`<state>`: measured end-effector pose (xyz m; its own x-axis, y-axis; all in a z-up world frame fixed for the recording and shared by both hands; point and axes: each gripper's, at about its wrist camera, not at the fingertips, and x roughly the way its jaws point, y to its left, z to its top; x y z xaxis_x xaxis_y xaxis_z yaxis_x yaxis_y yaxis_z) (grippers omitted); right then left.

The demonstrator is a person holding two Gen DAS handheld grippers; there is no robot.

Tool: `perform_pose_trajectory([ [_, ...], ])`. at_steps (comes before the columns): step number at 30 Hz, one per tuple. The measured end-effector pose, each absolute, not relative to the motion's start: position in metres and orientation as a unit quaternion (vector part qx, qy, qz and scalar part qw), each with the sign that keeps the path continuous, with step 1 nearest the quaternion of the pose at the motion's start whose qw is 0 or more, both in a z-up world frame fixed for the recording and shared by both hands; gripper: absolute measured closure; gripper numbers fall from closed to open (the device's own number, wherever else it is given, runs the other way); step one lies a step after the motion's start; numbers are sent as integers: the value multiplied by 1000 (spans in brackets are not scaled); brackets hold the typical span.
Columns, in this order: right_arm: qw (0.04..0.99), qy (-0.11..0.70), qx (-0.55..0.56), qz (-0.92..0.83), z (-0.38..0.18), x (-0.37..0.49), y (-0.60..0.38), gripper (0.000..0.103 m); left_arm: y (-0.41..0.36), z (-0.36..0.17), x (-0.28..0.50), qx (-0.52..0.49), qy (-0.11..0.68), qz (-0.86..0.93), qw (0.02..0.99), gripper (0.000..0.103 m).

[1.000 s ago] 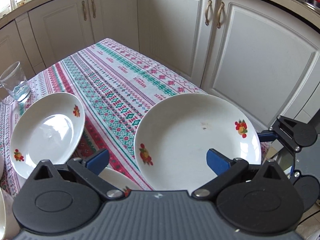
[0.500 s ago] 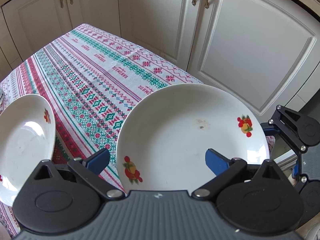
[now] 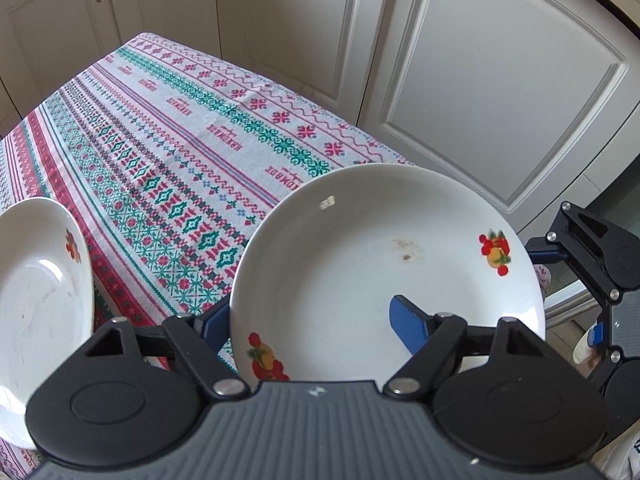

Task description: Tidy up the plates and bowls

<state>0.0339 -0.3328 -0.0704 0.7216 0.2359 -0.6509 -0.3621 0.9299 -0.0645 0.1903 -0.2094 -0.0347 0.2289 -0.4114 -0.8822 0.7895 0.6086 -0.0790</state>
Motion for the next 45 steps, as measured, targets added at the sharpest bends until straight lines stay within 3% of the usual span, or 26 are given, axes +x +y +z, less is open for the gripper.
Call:
perform_pose_trajectory([
  [45, 915, 348, -110, 170, -57, 77, -333, 0, -220, -28, 233, 194, 460, -391, 773, 25],
])
